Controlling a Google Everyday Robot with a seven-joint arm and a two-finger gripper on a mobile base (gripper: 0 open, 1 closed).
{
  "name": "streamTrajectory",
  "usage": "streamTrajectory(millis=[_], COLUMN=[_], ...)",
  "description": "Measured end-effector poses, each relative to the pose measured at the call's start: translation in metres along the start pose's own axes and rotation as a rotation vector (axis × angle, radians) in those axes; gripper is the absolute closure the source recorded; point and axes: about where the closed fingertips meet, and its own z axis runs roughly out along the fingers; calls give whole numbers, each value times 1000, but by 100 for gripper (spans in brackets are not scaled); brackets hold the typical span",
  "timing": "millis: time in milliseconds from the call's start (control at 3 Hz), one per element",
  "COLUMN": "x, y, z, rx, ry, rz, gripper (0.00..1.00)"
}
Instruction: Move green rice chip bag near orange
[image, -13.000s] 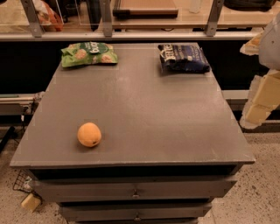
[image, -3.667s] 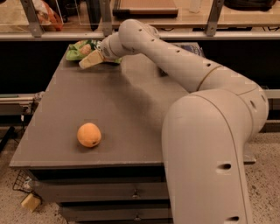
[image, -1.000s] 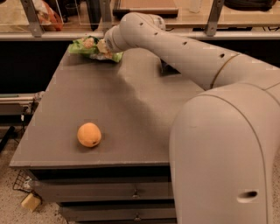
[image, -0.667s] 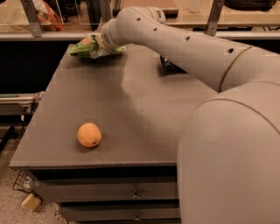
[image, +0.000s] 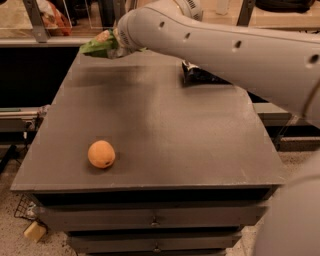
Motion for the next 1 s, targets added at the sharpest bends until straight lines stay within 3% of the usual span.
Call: streamTrajectory(millis=[333,667,1000], x=[16,45,79], y=[-13,-13,1], z=[-54,-96,-121], rx=[71,97,71], ry=[-3,2,6], rz=[-7,35,118], gripper=[100,100,100])
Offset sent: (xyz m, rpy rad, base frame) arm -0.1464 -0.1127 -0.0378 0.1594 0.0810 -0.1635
